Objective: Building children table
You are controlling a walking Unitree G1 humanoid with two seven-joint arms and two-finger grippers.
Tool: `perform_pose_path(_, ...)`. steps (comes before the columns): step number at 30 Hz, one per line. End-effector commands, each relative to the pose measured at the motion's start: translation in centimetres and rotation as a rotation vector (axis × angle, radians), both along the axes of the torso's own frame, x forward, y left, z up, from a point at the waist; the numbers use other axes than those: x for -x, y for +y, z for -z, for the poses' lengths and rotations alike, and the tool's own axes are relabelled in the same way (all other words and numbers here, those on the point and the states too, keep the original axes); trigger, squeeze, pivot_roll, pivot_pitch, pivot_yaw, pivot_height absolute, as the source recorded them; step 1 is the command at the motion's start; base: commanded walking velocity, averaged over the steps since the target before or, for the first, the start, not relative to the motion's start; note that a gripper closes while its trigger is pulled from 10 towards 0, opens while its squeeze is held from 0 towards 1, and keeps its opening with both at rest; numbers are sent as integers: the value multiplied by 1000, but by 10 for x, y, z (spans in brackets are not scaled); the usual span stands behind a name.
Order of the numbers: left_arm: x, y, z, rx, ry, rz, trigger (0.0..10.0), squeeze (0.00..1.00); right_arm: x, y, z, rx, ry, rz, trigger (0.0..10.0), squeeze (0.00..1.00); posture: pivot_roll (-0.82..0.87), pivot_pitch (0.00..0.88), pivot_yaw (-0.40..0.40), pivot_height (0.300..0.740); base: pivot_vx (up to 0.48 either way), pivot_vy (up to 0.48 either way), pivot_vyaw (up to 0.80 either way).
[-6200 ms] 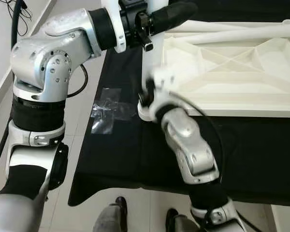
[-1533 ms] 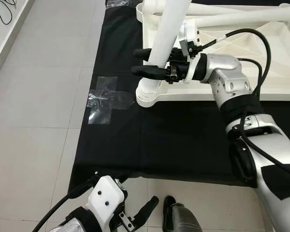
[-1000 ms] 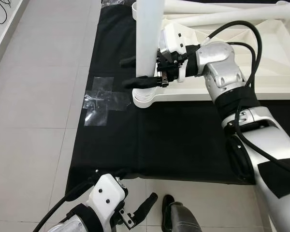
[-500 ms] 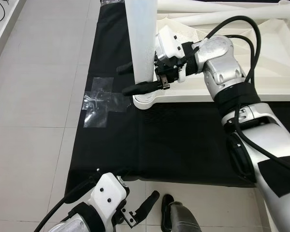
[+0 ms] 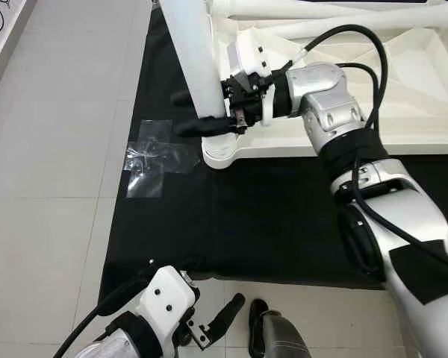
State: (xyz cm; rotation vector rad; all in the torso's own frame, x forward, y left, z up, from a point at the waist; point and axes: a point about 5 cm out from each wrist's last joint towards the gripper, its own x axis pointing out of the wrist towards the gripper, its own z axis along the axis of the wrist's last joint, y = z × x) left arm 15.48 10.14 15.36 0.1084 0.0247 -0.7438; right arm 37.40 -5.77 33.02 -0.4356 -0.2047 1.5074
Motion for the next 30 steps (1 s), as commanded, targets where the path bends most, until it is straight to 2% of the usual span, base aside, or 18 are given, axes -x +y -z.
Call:
perform_pose_path(1,3,0,6,-4,34,6,10000,0,-6,-2,28,24,122,65,10000,0,178,402,-29,740,0,0,0)
perform_pose_path(12,1,1,7,-6,32,7,10000,0,-12,-9,42,-87,221,183,10000,0,176,397,-19,740,0,0,0)
perform_pose_path(15,1,1,7,-6,33,8,10000,0,-14,-12,44,-145,236,236,10000,0,177,395,-16,740,0,0,0)
perform_pose_path(17,1,1,7,-8,34,9,10000,0,-15,-18,44,-272,232,271,10000,0,181,392,-13,740,0,0,0)
perform_pose_path(19,1,1,8,-9,34,10,10000,0,-12,-22,47,-308,227,258,10000,0,181,391,-12,740,0,0,0)
perform_pose_path(26,0,2,8,-11,34,12,10000,0,-2,-31,61,-338,211,219,10000,0,184,385,-7,740,0,0,0)
perform_pose_path(30,0,2,8,-14,35,16,10000,0,6,-36,76,-301,163,221,10000,0,183,380,0,740,0,0,0)
